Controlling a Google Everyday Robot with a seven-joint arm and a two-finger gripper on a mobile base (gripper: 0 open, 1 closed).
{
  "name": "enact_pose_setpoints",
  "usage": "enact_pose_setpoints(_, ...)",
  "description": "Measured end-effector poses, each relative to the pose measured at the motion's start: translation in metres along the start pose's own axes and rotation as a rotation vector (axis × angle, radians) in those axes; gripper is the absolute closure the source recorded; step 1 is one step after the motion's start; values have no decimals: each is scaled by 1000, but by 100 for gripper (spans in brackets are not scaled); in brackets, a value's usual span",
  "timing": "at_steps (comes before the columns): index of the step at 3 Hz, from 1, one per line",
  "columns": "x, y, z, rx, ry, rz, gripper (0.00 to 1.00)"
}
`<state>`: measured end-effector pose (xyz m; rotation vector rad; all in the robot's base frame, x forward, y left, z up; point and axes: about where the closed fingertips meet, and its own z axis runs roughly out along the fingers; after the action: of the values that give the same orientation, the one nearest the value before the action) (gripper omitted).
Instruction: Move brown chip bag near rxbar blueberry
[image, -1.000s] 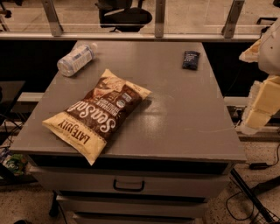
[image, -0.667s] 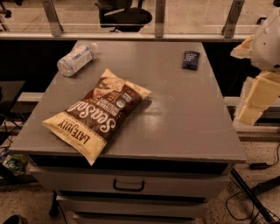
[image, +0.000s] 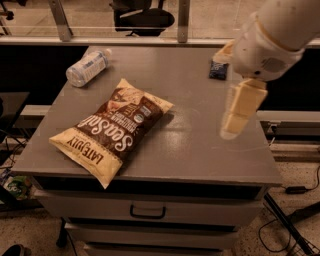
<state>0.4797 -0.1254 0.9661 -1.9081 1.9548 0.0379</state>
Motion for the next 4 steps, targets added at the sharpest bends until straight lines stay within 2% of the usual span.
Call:
enact_pose_setpoints(1, -34, -5, 22, -24, -49, -86, 0)
enact_pose_setpoints(2, -82, -8, 50, -39, -78, -214, 0)
enact_pose_setpoints(3, -128, -25, 90, -68, -68, -326, 0)
enact_pose_setpoints(4, -151, -39, 115, -88, -46, -380, 0)
